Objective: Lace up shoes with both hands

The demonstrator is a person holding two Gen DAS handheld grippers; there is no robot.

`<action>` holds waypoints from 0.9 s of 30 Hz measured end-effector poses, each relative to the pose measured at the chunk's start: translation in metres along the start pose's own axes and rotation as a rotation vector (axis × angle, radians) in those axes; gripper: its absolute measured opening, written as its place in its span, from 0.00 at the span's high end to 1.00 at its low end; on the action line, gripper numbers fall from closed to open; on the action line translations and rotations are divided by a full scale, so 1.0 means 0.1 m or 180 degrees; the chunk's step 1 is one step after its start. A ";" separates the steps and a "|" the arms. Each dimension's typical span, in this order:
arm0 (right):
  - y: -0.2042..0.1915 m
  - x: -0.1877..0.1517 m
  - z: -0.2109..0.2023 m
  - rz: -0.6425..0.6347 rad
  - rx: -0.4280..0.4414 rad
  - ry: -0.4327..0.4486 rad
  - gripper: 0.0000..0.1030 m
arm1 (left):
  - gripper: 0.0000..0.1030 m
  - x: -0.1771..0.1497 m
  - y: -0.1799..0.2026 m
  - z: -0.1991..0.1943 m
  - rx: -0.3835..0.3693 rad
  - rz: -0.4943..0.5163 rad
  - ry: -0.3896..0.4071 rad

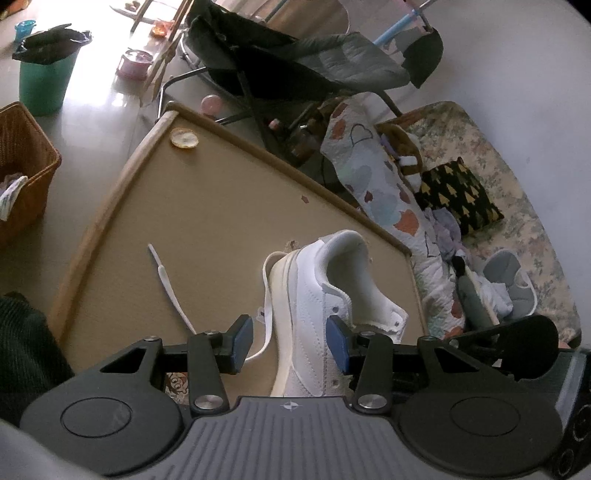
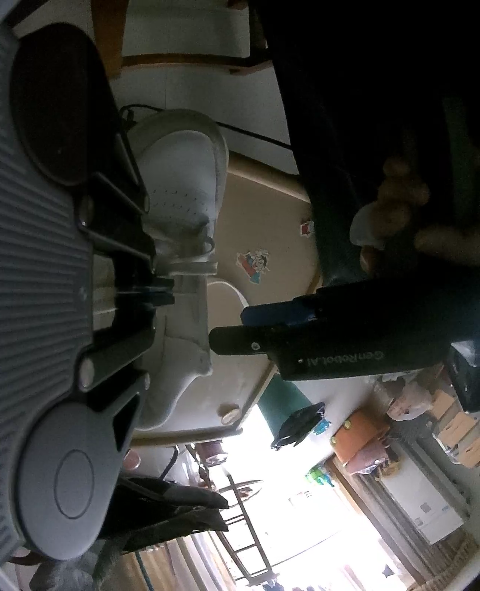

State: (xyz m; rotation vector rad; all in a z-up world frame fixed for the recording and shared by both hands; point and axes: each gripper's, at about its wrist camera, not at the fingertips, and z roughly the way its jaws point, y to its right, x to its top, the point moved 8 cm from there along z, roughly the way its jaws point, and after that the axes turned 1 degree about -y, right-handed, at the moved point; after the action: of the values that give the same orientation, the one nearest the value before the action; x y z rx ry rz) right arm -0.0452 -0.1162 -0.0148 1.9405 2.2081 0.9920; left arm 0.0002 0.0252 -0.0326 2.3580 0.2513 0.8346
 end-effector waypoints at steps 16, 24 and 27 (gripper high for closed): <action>0.01 0.03 0.07 0.0057 0.0030 0.0054 0.99 | 0.55 -0.02 -0.03 0.04 -0.0032 -0.0021 -0.0003; 0.07 0.06 0.03 0.0028 -0.0077 0.0067 0.99 | 0.55 -0.03 -0.01 0.05 -0.0041 -0.0025 -0.0010; 0.07 0.07 0.06 0.0013 -0.0064 0.0050 0.99 | 0.55 0.01 -0.04 0.05 -0.0047 -0.0025 -0.0018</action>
State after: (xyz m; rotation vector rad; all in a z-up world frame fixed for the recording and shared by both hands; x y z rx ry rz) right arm -0.0383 -0.1079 -0.0135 1.9363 2.1945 1.0294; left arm 0.0044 0.0258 -0.0378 2.3441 0.2510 0.8233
